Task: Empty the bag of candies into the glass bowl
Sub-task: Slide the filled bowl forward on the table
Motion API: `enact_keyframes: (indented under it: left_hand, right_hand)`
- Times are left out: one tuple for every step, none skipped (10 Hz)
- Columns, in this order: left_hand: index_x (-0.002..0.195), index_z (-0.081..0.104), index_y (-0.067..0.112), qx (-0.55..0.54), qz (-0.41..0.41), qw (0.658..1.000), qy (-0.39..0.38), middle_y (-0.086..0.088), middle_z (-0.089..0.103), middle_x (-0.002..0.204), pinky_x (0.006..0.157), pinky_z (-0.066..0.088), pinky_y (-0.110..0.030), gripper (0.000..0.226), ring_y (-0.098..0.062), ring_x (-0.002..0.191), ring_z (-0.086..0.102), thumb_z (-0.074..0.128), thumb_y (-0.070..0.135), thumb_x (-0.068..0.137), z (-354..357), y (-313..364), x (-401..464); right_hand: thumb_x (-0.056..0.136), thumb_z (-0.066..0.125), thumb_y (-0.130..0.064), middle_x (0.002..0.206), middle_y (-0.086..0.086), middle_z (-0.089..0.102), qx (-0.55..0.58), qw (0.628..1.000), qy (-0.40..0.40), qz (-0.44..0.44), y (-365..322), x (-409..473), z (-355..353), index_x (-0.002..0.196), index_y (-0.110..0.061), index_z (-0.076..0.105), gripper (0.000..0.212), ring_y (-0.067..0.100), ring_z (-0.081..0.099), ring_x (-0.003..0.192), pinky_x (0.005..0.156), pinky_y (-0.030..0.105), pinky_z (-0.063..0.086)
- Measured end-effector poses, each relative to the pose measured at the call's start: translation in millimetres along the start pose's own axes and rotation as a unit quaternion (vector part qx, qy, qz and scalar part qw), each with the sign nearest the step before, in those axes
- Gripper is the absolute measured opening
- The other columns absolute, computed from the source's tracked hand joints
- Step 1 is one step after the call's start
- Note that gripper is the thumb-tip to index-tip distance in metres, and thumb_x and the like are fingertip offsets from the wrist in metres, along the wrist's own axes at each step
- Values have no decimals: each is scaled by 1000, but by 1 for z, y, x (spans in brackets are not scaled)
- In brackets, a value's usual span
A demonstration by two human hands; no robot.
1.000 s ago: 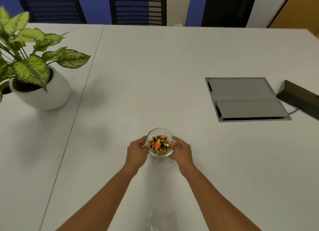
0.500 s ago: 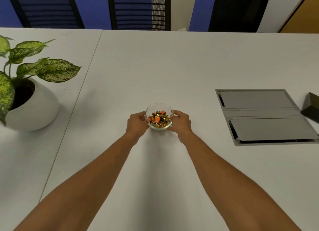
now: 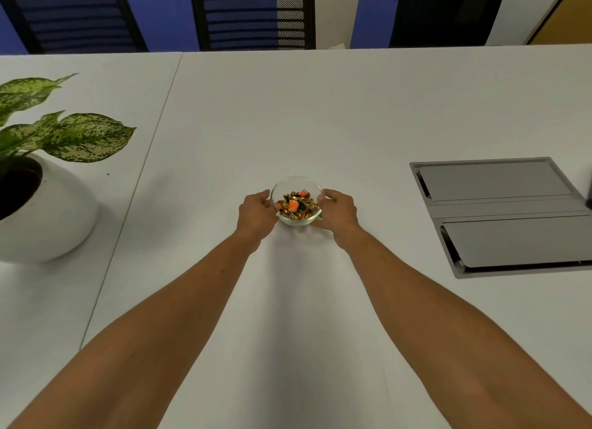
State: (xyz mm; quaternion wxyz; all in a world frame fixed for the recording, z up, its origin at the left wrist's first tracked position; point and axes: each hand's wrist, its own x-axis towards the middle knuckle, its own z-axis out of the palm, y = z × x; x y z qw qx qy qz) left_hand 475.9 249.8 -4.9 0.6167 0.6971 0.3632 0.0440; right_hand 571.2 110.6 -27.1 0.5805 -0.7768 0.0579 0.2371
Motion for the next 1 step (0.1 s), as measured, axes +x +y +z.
enact_keyframes:
  left_hand:
    - [146, 34, 4, 35, -13, 999, 11, -16, 45, 149, 110, 40, -47, 61, -32, 135, 44, 59, 24, 94, 0, 11, -13]
  right_hand:
    - [100, 40, -35, 111, 9, 60, -73, 995, 21, -59, -6, -19, -1, 100, -20, 62, 26, 28, 54, 109, 89, 37, 46]
